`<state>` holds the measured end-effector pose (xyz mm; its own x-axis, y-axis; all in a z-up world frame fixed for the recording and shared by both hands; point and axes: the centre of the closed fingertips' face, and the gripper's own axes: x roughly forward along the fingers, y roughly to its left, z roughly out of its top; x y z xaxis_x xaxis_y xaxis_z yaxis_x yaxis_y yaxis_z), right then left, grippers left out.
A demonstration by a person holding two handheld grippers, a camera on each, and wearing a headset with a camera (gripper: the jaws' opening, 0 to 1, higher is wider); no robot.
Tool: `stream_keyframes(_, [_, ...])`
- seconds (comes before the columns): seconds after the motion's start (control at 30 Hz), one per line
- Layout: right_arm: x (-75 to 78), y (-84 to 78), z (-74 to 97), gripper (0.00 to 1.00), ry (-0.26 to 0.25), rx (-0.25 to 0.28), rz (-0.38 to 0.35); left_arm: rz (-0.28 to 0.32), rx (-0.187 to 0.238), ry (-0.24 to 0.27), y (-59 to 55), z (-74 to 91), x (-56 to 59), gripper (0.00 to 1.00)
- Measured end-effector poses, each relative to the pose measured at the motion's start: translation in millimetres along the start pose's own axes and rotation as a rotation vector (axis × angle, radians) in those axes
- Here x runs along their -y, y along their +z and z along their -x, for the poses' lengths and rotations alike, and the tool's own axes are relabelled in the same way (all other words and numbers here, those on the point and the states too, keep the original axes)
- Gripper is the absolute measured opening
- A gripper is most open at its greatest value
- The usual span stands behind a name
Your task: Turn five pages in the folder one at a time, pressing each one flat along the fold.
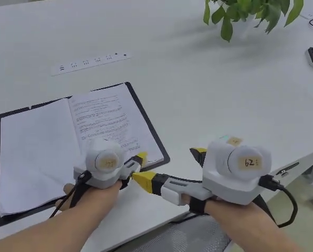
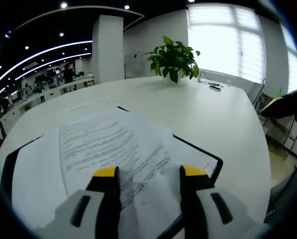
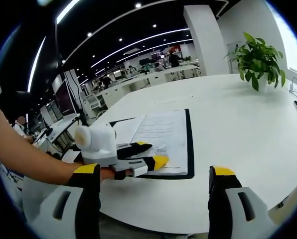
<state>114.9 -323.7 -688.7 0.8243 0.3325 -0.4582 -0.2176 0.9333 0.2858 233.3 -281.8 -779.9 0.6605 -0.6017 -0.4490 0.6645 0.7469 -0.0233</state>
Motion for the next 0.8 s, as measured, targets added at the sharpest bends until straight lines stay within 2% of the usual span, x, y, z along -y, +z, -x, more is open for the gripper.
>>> stream_keyframes(0.03, [0.1,-0.1,-0.1,0.9,0.0,-0.001,0.001,0.015,-0.002,0.002,-1.0,0.7,-3.9,0.39])
stream_keyframes(0.07, [0.2,-0.1,-0.2,0.9,0.0,-0.002,0.001,0.005,0.001,-0.001,-1.2,0.5,-4.1,0.38])
stream_keyframes(0.1, [0.1,-0.4,-0.4,0.9,0.0,-0.003,0.001,-0.004,0.002,-0.006,-0.8,-0.3,-3.1,0.37])
stream_keyframes(0.3, [0.0,-0.7,-2.6,0.89,0.005,-0.017,0.012,0.027,0.013,-0.008,0.4,0.4,-3.3,0.36])
stream_keyframes(0.5, [8.1,5.6,-6.7,0.88,0.008,-0.015,-0.007,0.099,0.024,0.0,2.2,0.8,-10.7,0.3])
stream_keyframes(0.67, [13.8,11.4,-17.1,0.84,0.028,-0.015,-0.001,0.098,0.025,-0.011,2.0,1.0,-8.9,0.3])
stream_keyframes(0.8, [18.4,14.3,-33.4,0.77,0.061,-0.017,-0.012,0.094,0.026,-0.007,1.9,1.2,-8.4,0.3])
